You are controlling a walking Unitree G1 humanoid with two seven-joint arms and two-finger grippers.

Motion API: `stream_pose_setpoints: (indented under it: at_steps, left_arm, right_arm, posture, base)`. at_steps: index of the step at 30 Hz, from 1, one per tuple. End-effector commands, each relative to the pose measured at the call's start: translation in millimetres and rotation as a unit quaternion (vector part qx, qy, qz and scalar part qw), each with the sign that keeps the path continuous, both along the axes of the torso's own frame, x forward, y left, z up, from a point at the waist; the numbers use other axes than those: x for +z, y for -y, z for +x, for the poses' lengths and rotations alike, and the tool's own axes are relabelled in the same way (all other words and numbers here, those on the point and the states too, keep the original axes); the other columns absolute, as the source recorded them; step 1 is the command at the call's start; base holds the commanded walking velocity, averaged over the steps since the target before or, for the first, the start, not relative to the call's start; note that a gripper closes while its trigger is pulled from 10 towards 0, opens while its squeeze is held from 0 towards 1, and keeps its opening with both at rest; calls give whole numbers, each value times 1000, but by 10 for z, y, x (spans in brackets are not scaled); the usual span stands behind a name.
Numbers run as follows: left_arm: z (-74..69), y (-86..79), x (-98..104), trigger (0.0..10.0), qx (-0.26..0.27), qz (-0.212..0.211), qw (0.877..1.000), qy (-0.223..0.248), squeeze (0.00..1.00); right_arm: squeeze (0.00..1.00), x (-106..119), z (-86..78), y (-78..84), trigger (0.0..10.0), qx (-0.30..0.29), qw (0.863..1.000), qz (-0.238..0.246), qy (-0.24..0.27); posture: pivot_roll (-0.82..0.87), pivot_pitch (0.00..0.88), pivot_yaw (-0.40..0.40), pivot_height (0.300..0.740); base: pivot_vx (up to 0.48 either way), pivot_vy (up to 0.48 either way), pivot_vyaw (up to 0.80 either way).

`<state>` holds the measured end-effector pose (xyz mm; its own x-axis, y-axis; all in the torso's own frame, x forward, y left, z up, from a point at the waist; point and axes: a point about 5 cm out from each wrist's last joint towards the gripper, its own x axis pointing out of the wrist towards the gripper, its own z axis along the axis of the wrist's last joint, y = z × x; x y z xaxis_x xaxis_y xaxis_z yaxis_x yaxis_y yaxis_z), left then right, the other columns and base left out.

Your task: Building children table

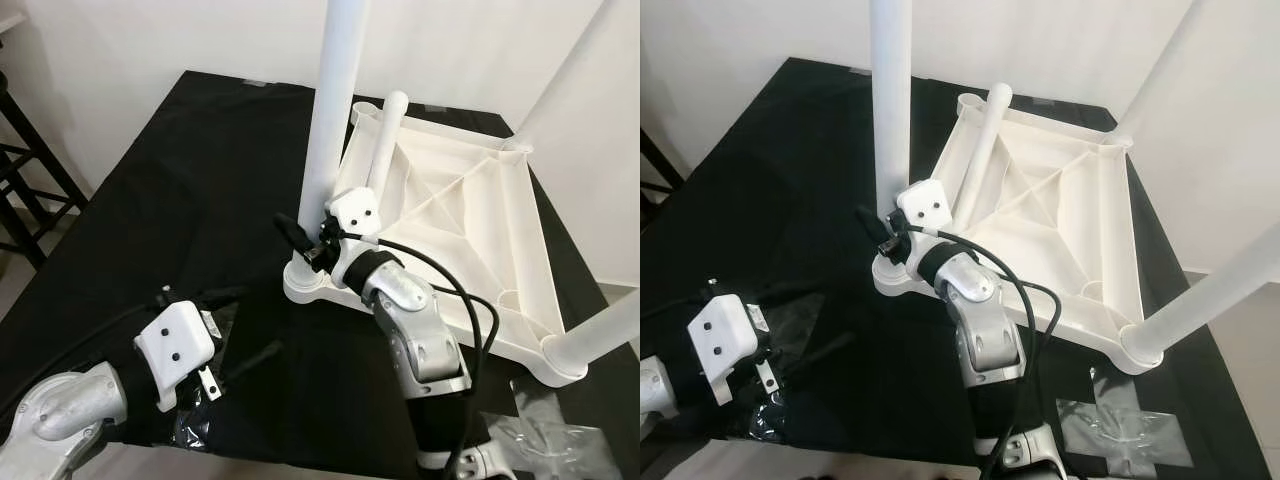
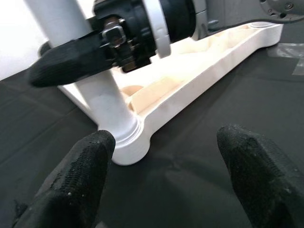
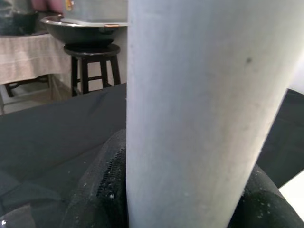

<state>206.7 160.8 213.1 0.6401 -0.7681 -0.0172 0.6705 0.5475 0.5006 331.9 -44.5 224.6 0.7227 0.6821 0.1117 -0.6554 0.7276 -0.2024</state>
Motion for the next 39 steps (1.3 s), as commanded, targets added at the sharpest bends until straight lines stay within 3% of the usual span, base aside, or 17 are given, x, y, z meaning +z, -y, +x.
stream_pose_setpoints:
  at_steps: [1,2,6,7,8,9,10,12,15,16,17,18,19,20,25,27,39]
  left_arm:
    - [-13,22,-36,10000,-6,-1,1000,-4,0]
    - [-14,17,-34,10000,-4,0,1000,-3,0]
    - [-12,43,-42,10000,-8,-2,1000,-5,0]
    - [-9,58,-40,10000,-10,-3,1000,-4,0]
    - [-7,67,-38,10000,-11,-3,1000,-4,0]
    - [-7,67,-38,10000,-11,-3,1000,-4,0]
    - [-3,68,-32,10000,-10,-4,1000,-3,0]
    - [1,66,-24,10000,-9,-5,1000,-1,0]
    - [0,64,-22,10000,-8,-4,1000,-1,0]
    - [-2,62,-21,10000,-8,-4,1000,-1,0]
    - [-2,62,-21,10000,-8,-4,1000,-1,0]
    - [-5,58,-21,10000,-7,-3,1000,-1,0]
    - [-5,58,-21,10000,-7,-3,1000,-1,0]
    - [-9,54,-20,10000,-7,-2,1000,-2,0]
    - [-15,50,-18,10000,-6,-1,1000,-2,0]
    - [-18,44,-18,10000,-5,0,1000,-3,0]
    - [-12,51,-19,10000,-5,-1,1000,-3,0]
  right_arm:
    - [0,-330,56,71,10000,-8,995,-81,-55]
    - [1000,-257,80,38,10000,20,996,-71,-51]
    - [1000,-66,126,11,10000,95,993,-62,-26]
    - [816,45,160,38,10000,128,990,-66,-8]
    - [129,118,180,62,10000,147,987,-70,5]
    - [129,118,180,62,10000,147,987,-70,5]
    - [0,181,196,87,10000,183,980,-76,12]
    - [0,239,187,115,10000,247,964,-95,23]
    - [0,248,175,129,10000,279,954,-109,24]
    - [0,254,157,131,10000,325,937,-129,19]
    - [0,254,157,131,10000,325,937,-129,19]
    - [0,264,145,128,10000,362,921,-144,17]
    - [0,264,145,128,10000,362,921,-144,17]
    - [0,282,161,116,10000,387,910,-150,9]
    - [0,296,211,86,10000,413,899,-147,-8]
    - [0,269,245,71,0,431,890,-147,-25]
    - [0,263,276,158,0,457,877,-144,-32]
  posture:
    - [145,203,-149,740]
    - [145,203,-149,740]
    - [143,211,-151,740]
    - [142,213,-150,740]
    - [144,214,-150,740]
    - [144,214,-150,740]
    - [145,217,-151,740]
    - [151,220,-151,740]
    - [150,222,-151,740]
    - [151,225,-149,740]
    - [151,225,-149,740]
    - [153,228,-149,740]
    - [153,228,-149,740]
    - [154,232,-148,740]
    - [157,236,-147,740]
    - [157,242,-149,740]
    - [146,245,-150,740]
  base:
    - [0,0,0]
    - [0,0,0]
    - [0,0,0]
    - [0,0,0]
    - [0,0,0]
    - [0,0,0]
    - [0,0,0]
    - [0,0,0]
    - [0,0,0]
    - [0,0,0]
    - [0,0,0]
    - [0,0,0]
    - [0,0,0]
    - [0,0,0]
    - [0,0,0]
    - [0,0,0]
    - [0,0,0]
